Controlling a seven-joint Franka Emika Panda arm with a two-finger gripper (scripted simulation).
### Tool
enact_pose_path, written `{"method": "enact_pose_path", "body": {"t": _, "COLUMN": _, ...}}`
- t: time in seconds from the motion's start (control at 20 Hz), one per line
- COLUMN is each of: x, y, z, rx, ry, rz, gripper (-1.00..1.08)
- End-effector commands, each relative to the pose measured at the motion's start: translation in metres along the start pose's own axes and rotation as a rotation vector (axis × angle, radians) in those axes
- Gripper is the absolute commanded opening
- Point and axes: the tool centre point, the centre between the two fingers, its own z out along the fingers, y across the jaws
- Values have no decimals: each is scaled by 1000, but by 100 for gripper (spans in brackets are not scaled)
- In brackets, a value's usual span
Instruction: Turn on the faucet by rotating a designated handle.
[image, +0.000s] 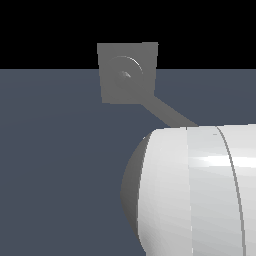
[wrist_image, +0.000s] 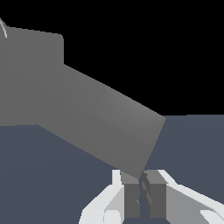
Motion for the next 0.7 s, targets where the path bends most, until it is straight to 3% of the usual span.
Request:
{"method": "enact_pose_path", "body": {"t": 0.0, "x": -3, "y": -48, "z": -3, "rx": 265, "ry": -57, "rz": 23, "gripper": -100}}
{"method": "enact_pose_path", "body": {"t": 0.65, "x": 32, "y": -14, "z": 9, "rx": 262, "ry": -44, "rz": 21, "gripper": -100}}
